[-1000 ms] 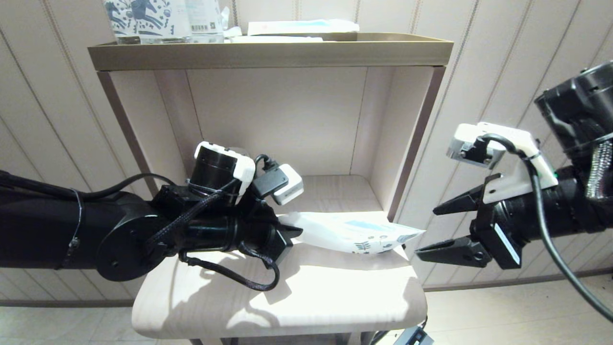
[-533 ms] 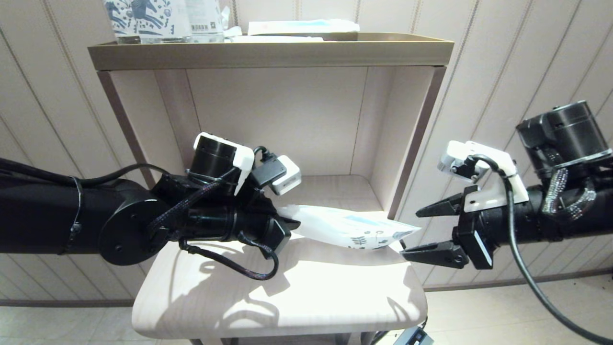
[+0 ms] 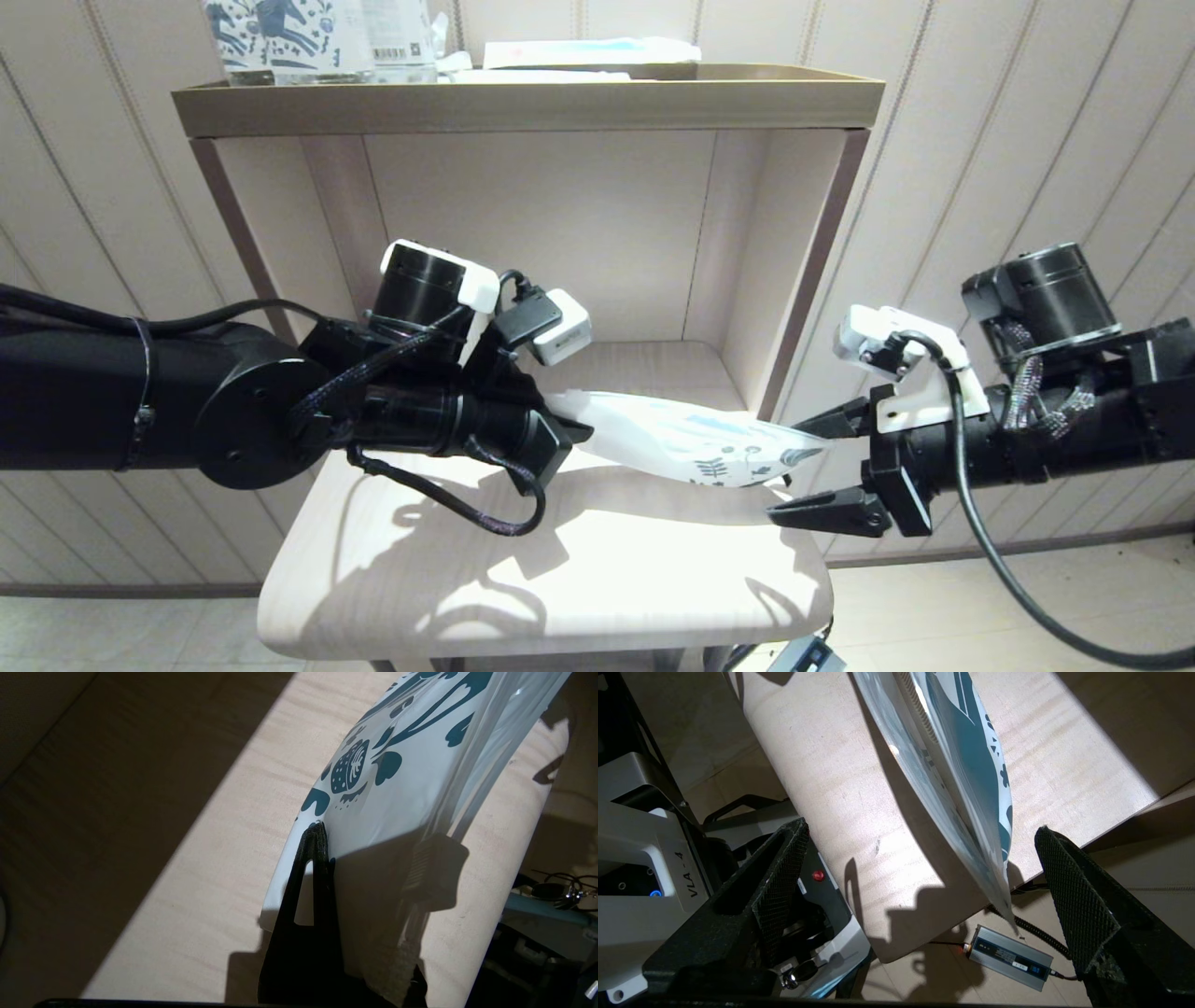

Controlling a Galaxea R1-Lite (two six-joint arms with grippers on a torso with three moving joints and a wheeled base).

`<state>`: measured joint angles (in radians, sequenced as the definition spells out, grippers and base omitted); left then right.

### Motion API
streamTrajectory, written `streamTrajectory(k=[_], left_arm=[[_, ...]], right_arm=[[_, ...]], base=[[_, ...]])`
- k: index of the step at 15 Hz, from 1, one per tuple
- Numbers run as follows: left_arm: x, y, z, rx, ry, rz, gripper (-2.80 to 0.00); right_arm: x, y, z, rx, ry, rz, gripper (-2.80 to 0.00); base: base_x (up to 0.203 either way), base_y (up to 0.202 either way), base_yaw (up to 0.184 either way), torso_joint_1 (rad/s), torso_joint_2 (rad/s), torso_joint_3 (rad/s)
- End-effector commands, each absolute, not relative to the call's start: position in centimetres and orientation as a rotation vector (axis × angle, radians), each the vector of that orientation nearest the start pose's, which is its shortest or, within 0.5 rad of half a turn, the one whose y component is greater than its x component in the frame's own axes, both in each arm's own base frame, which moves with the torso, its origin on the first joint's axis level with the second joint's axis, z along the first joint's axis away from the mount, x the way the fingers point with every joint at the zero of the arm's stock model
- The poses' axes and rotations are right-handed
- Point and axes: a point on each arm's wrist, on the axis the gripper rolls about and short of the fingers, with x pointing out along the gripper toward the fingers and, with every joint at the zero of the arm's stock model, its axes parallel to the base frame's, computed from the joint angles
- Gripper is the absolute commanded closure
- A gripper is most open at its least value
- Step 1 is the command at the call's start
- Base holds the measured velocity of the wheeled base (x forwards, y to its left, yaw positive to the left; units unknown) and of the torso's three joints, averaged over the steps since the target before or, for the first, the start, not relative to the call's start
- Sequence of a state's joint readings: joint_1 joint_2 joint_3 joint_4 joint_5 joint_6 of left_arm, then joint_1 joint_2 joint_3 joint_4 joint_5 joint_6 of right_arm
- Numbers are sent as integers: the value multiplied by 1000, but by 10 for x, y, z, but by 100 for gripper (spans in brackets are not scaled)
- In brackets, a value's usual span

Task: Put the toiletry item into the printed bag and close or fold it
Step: Hand it to the other hand

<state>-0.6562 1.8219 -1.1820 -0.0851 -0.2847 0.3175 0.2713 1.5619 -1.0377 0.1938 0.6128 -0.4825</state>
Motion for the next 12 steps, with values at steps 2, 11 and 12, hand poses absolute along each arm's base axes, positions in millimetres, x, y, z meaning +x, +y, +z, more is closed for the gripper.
streamTrajectory(k=[2,11,12], left_arm=[[272,-218,191,393,420,-1005,0],[277,-221,185,396,435,-1006,0],[277,-222,185,396,435,-1006,0]], right_arm=[[260,86,201,-302,530,1008,-280],[266,88,193,-302,521,1005,-280],[267,88,191,-303,523,1004,-280]], base=[[0,0,0,0,0,0],[0,0,0,0,0,0],[0,0,0,0,0,0]])
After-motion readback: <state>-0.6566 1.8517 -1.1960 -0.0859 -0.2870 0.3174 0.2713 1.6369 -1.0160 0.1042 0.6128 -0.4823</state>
